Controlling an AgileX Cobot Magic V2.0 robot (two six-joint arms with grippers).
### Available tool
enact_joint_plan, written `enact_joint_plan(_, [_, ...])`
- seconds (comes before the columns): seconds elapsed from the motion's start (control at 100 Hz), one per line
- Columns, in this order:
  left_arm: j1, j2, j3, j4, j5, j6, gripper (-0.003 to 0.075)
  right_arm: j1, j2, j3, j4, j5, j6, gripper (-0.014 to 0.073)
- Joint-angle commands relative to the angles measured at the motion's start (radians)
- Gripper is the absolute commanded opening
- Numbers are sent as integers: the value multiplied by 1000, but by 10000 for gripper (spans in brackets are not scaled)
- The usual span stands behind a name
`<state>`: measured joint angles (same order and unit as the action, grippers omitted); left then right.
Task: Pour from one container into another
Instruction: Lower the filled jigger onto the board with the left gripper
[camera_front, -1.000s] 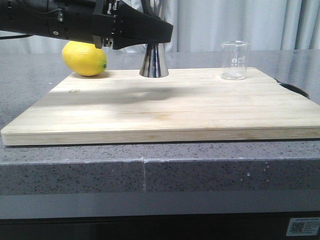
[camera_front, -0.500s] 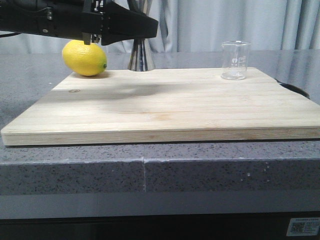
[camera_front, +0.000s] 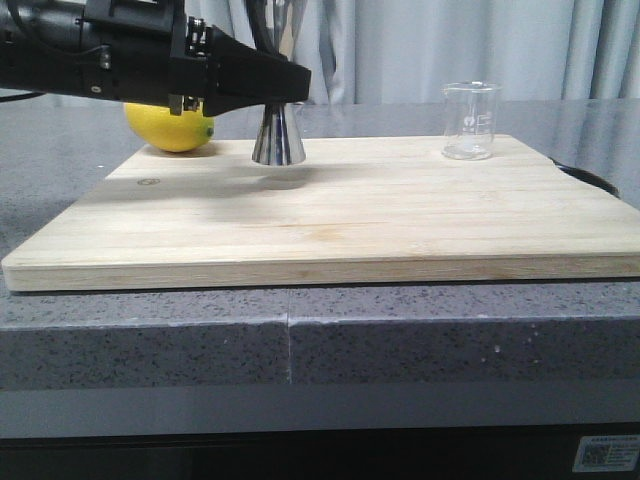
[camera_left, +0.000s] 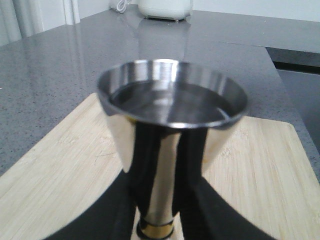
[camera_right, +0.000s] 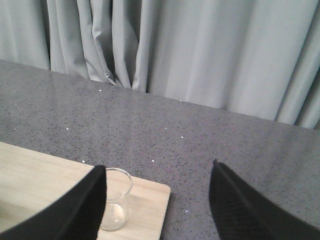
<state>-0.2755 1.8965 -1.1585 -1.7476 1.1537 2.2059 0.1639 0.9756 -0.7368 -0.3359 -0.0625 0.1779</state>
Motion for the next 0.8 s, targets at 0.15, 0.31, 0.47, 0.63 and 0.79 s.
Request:
enact_joint_plan(0.15, [19,-38,-28,-79,116,6,167,-1,-19,-20,3,-63,-1,407])
enact_joint_plan(0.31, [36,-38,-28,-79,116,6,167,-1,-19,-20,3,-63,-1,407])
enact_joint_plan(0.47, [36,-38,-28,-77,116,6,167,-1,-19,-20,3,-63,-1,407])
enact_joint_plan(0.63, [36,-38,-28,-73,116,6,167,-1,-19,-20,3,-63,-1,407])
enact_joint_plan(0.79, [36,-38,-28,-68,116,6,167,-1,-19,-20,3,-63,-1,407])
